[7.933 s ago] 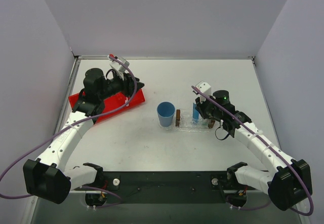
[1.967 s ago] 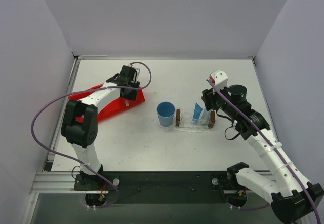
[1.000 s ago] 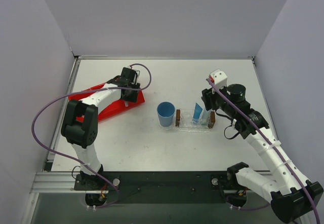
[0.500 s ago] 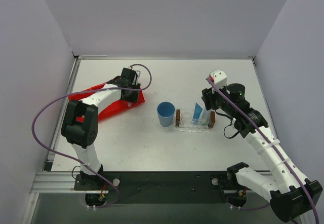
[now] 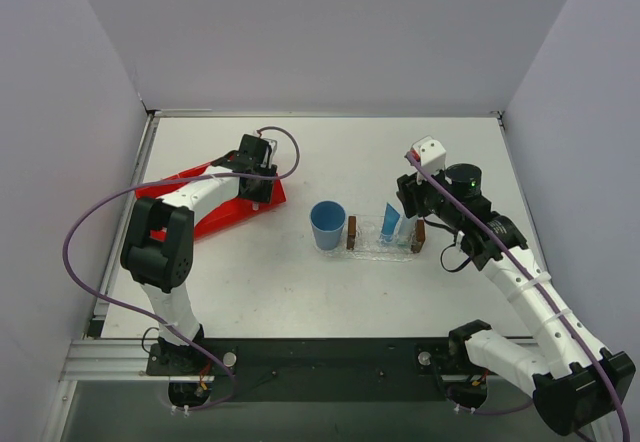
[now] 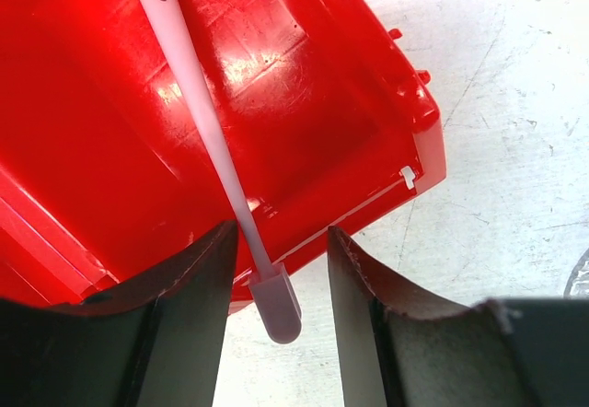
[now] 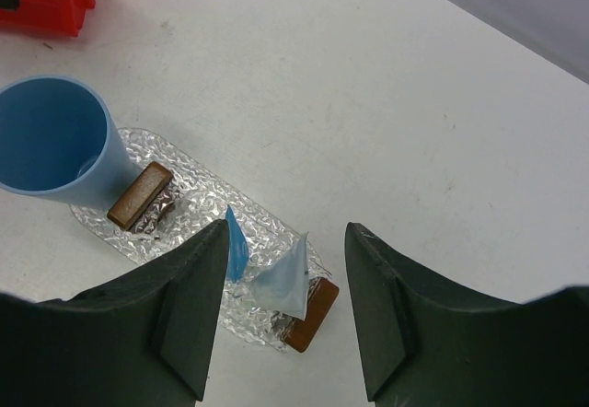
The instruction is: Prepare toiletry sets of a toothbrush and toothpaste on the tray
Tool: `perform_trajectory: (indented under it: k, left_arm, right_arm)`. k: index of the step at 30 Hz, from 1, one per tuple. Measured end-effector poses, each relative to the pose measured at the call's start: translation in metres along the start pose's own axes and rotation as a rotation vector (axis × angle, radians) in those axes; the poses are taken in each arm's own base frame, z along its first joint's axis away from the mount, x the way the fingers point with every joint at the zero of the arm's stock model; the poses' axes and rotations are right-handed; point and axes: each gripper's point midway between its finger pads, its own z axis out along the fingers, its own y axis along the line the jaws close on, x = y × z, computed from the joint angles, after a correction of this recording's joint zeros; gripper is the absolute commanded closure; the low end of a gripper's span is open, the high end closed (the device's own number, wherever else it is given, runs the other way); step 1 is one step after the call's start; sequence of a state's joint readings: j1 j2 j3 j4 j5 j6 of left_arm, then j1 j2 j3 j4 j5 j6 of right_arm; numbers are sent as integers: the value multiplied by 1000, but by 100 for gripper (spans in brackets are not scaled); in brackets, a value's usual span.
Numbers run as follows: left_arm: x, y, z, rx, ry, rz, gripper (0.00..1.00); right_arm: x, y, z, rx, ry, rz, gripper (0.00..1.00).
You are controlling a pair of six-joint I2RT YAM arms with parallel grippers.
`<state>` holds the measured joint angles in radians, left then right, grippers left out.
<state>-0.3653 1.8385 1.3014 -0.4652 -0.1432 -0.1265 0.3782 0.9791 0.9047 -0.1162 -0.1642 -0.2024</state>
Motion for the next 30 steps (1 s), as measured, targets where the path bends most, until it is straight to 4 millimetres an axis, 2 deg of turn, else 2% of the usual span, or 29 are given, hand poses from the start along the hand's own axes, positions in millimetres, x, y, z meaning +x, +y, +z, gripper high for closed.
perform_trajectory:
  k: [14, 26, 30]
  left_arm:
    - [-1, 1, -2, -2, -4, 2, 59]
    - [-3, 0, -5, 10, -13, 4, 75]
    - [-4, 0, -6, 12, -12, 3, 77]
  right_arm:
    - [4, 0, 4, -5, 15, 3, 52]
    - [5, -2, 4, -2, 19, 6, 52]
    - [6, -2, 5, -2, 22, 6, 52]
